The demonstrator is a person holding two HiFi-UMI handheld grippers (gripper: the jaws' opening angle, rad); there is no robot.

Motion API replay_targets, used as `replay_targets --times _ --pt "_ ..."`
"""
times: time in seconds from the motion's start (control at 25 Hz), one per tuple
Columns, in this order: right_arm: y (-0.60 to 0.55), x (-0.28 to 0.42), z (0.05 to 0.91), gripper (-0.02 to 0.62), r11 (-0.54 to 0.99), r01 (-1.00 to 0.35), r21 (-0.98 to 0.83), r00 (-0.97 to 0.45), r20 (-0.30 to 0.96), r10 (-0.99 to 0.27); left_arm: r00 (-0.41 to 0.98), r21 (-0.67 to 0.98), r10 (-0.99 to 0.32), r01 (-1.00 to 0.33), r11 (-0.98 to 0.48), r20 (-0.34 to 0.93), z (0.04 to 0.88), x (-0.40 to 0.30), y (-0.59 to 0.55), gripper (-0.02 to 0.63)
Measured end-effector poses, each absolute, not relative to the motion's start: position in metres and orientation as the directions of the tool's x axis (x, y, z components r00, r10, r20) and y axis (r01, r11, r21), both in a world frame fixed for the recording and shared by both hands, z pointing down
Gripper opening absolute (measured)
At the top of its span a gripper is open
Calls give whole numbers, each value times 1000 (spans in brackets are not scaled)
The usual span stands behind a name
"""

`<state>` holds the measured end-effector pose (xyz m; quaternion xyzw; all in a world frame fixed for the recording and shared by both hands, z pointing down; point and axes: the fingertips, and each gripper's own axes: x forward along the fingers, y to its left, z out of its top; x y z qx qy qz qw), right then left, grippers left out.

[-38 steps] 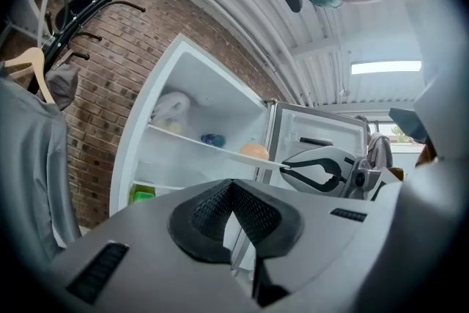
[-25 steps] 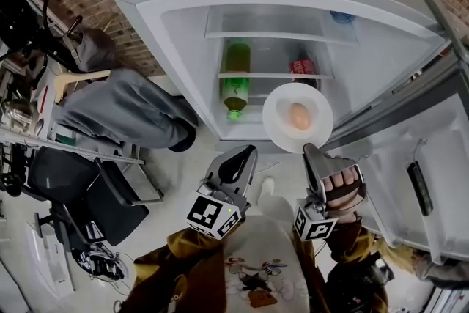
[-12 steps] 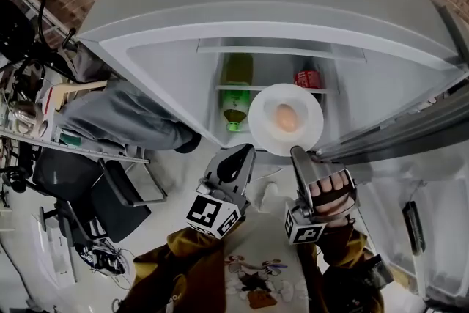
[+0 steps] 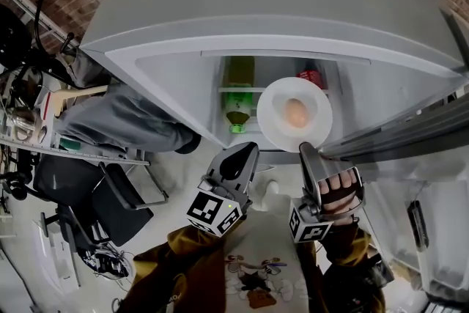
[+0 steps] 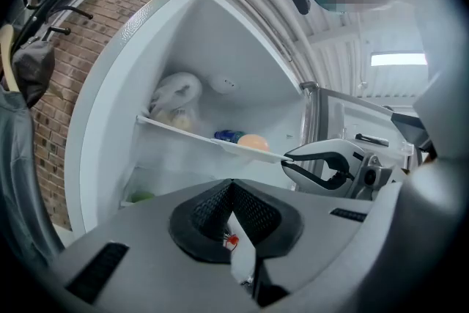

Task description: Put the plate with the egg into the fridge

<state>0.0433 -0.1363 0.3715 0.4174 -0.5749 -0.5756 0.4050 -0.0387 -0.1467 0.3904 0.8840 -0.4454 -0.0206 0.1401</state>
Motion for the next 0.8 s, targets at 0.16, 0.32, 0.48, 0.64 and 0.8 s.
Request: replay_targets --times 0.16,0.32,0.48,0.64,0.8 --pt "-139 45 366 21 -27 -13 1000 -308 -30 -951 620 272 -781 -767 -582 76 388 -37 -147 6" --pt "-143 52 358 21 -42 -16 999 -282 -45 -958 642 283 -764 -746 -603 64 387 -31 -147 6" --pt "-151 64 355 21 -52 -16 999 -229 -54 -972 666 286 -744 -724 -627 53 386 -24 -147 6" --pt "-162 69 348 21 -69 -14 997 -206 -71 -976 678 292 -734 -710 -640 40 383 -18 -147 6" --pt "-171 73 343 21 -74 -12 997 -185 -75 -980 693 293 -721 -695 -656 28 381 -14 -143 6"
